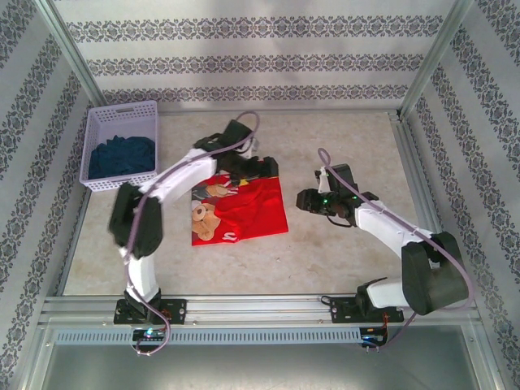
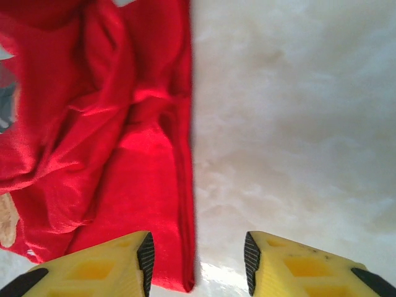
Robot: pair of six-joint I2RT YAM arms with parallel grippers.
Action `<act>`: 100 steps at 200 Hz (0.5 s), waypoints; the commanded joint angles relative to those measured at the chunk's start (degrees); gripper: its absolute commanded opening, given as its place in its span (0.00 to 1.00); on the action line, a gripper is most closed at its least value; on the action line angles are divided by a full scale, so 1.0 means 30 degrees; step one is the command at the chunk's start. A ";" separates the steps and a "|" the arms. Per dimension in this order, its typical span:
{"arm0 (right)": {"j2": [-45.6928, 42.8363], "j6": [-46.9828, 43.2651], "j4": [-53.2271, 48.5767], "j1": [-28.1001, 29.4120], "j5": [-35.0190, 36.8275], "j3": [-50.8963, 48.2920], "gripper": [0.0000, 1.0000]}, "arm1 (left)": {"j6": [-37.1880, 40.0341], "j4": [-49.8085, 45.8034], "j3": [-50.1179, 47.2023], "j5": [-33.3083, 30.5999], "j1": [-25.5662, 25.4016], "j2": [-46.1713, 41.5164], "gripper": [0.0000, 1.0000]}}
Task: Fold the inside-out t-shirt
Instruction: Adjust the T-shirt at the center of the table, then smooth out the T-shirt at the center of the table.
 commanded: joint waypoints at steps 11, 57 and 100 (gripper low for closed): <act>0.2391 -0.0443 0.1933 0.1588 0.0558 0.2597 0.51 | 0.1287 0.0933 -0.5356 -0.1579 0.1804 -0.4925 1.00; 0.7143 -0.1194 0.0804 0.3305 0.2727 0.7453 0.76 | 0.0315 0.3830 -0.9967 0.0158 0.3046 -0.5600 1.00; 1.0504 -0.1807 -0.1178 0.3452 0.4309 1.0926 0.63 | -0.0881 0.7740 -1.0252 0.2265 0.0820 -0.3784 0.98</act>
